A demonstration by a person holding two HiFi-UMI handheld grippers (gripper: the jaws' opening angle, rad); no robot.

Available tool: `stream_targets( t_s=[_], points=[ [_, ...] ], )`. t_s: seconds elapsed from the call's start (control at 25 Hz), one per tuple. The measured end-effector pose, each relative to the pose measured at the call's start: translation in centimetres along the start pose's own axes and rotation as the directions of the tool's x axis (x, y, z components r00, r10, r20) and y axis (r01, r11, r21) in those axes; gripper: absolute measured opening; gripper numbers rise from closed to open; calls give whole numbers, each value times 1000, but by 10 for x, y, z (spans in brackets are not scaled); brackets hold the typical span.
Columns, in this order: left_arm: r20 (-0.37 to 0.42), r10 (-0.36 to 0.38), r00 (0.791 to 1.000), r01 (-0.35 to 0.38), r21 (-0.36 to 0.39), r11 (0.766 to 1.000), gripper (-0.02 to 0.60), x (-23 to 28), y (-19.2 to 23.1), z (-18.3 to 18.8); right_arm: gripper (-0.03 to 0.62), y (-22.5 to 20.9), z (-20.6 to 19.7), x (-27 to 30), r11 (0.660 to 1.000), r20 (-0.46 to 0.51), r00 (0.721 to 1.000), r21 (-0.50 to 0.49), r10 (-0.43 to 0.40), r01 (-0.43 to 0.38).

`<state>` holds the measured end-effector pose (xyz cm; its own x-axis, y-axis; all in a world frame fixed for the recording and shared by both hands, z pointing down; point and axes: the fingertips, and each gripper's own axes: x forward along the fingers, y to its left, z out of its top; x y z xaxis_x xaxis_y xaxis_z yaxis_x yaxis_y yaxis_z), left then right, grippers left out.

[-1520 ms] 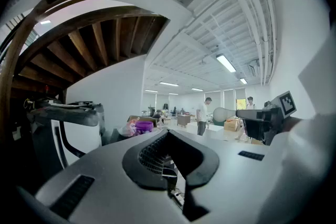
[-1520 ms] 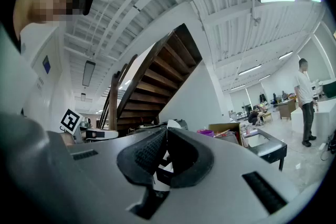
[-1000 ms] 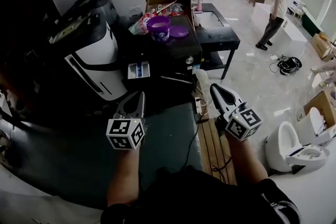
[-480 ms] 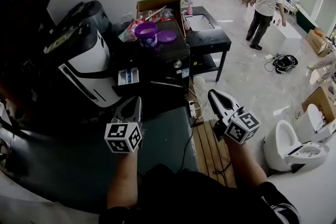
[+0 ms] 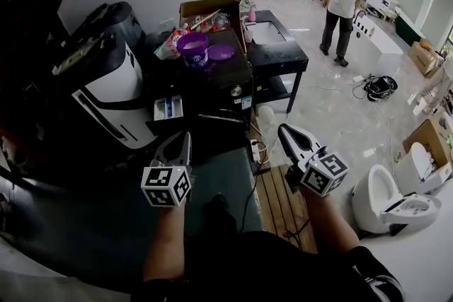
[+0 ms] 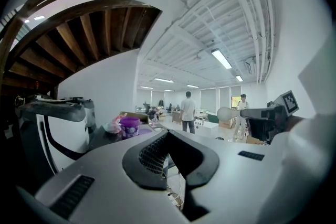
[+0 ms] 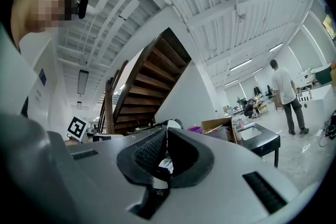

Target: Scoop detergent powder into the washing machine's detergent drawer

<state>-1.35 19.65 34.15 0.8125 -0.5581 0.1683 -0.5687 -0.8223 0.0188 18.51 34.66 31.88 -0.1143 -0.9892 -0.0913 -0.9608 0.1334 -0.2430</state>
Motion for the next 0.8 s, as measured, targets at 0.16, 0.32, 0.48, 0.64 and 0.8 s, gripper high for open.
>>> stream_targets(
  t_s=[0.16,0.32,0.48,0.64,0.8],
  points=[
    [9,-2,1000,2,-5,1000,8,22,20,4,20,-10,-1,28,1000,-11,1000,-9,-3,2],
    [10,2,1000,-2,-16,1000,8,50,52,3,20,-23,-6,70,1000,-24,1000,-12,-3,2],
    [1,4,1000,-4,-22,1000,8,85,90,7,20,-37,-6,124,1000,-33,999,-13,-4,3],
    [1,-4,1000,4,-12,1000,8,118,125,18,20,-47,-3,176,1000,-42,999,-15,1,-1],
    [1,-16,1000,16,-3,1000,8,147,159,27,20,-55,-4,227,1000,-63,998,-21,-2,1]
  ],
)
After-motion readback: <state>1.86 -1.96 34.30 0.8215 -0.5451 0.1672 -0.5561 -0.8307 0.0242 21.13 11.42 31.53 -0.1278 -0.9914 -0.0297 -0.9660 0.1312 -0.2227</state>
